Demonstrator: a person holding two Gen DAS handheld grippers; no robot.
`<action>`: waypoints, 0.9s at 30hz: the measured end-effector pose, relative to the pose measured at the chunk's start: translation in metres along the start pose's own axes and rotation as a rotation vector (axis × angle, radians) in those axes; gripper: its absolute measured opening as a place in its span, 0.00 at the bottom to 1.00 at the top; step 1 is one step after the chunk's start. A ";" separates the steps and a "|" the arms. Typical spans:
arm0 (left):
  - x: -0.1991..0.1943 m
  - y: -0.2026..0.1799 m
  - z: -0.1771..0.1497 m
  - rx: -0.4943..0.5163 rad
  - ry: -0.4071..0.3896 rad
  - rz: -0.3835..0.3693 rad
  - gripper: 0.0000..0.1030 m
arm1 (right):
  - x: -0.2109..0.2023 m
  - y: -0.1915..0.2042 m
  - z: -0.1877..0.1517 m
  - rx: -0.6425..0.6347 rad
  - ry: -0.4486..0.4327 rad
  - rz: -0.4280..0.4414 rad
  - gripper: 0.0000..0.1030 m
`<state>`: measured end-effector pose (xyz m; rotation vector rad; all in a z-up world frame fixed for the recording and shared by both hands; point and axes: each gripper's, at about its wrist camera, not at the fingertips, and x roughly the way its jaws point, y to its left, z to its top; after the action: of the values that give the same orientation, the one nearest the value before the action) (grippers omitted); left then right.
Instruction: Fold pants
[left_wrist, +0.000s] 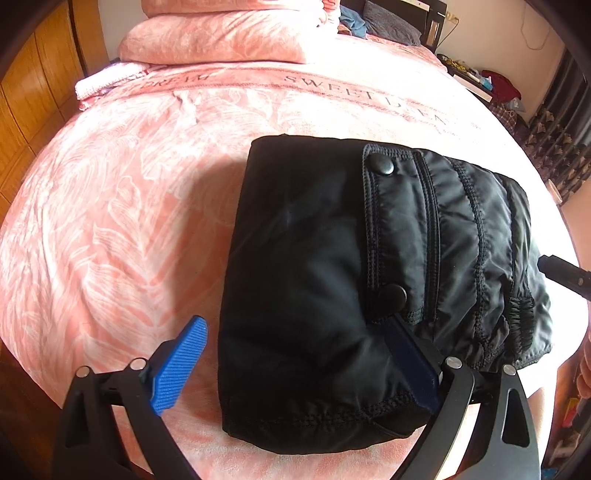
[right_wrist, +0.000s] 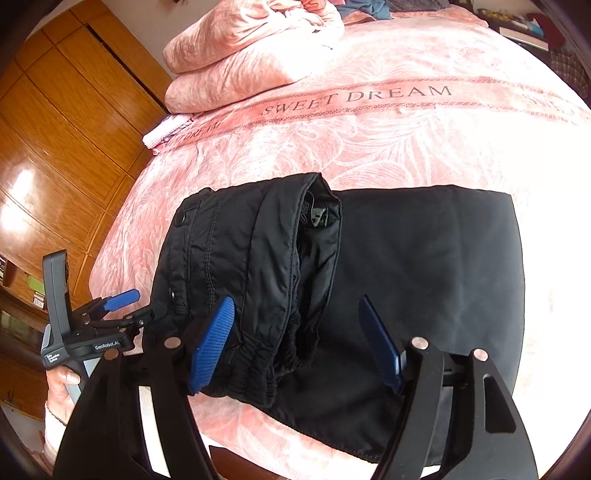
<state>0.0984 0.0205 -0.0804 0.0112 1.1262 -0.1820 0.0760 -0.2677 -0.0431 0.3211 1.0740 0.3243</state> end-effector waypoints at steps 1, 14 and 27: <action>0.000 -0.002 0.002 0.001 -0.003 0.000 0.94 | 0.003 0.001 0.005 -0.004 0.002 0.004 0.71; 0.021 -0.006 0.024 -0.036 0.012 -0.032 0.95 | 0.051 -0.004 0.042 0.023 0.064 0.038 0.66; 0.049 0.001 0.054 -0.122 0.052 -0.078 0.97 | 0.061 0.008 0.044 0.006 0.075 0.119 0.11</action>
<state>0.1673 0.0090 -0.1007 -0.1377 1.1888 -0.1830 0.1412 -0.2399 -0.0693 0.3812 1.1315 0.4423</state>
